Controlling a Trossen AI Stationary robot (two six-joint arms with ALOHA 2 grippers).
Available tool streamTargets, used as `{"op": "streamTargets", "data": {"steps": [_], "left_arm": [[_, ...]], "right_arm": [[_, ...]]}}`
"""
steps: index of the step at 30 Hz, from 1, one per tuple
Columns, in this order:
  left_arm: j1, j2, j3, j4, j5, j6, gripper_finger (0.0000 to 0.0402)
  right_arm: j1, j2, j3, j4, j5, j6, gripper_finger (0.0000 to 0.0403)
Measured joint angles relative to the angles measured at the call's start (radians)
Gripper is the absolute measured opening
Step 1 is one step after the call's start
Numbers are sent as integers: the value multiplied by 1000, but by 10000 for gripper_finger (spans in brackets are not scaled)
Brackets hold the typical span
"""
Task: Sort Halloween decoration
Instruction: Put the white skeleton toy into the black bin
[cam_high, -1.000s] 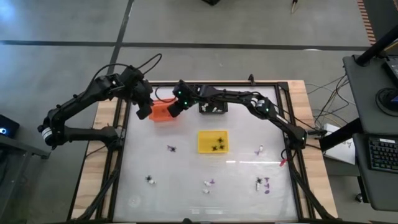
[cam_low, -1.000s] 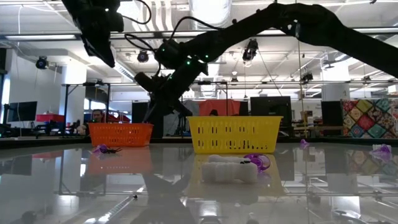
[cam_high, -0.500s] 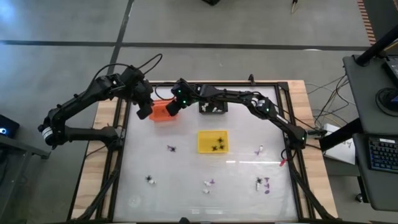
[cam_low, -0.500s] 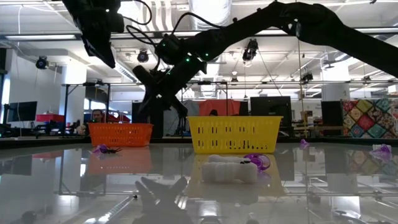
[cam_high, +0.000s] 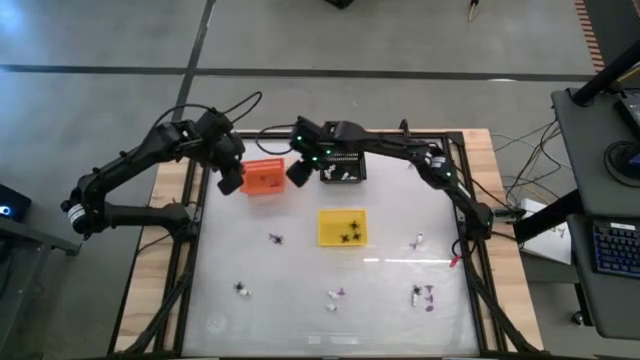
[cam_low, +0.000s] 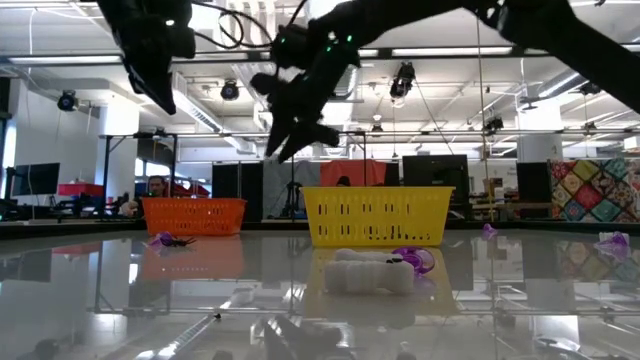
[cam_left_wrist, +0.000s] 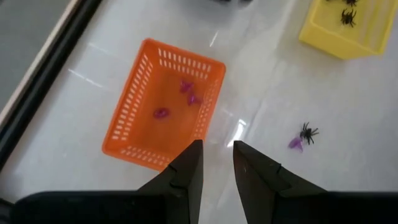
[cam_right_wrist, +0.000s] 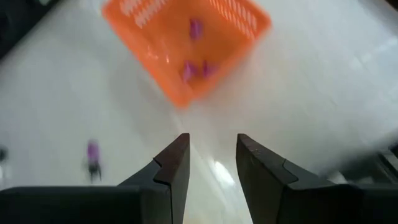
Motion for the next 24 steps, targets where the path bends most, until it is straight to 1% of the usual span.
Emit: {"op": "streamTargets", "data": {"steps": [3, 6, 9, 11, 13, 19, 21, 24], "left_arm": [[0, 0, -14, -1, 10, 0, 71], [0, 0, -34, -1, 43, 6, 71], [-2, 0, -49, 0, 71, 25, 71], [-2, 0, -52, 1, 79, 38, 71], [-2, 0, -52, 4, 79, 43, 71], [-2, 0, -52, 4, 79, 45, 71], [-2, 0, -51, 4, 79, 45, 71], [-2, 0, -51, 4, 79, 45, 71]], "right_arm": [[10, -50, 0, -130, 42, -11, 118], [22, -89, 0, -272, 117, -23, 118], [37, -114, -2, -403, 192, -2, 118], [46, -126, -2, -465, 230, 13, 118], [56, -137, -4, -518, 244, 34, 118], [89, -177, -50, -611, 300, 105, 118], [104, -203, -96, -625, 314, 131, 118], [127, -259, -199, -621, 314, 181, 115]]}}
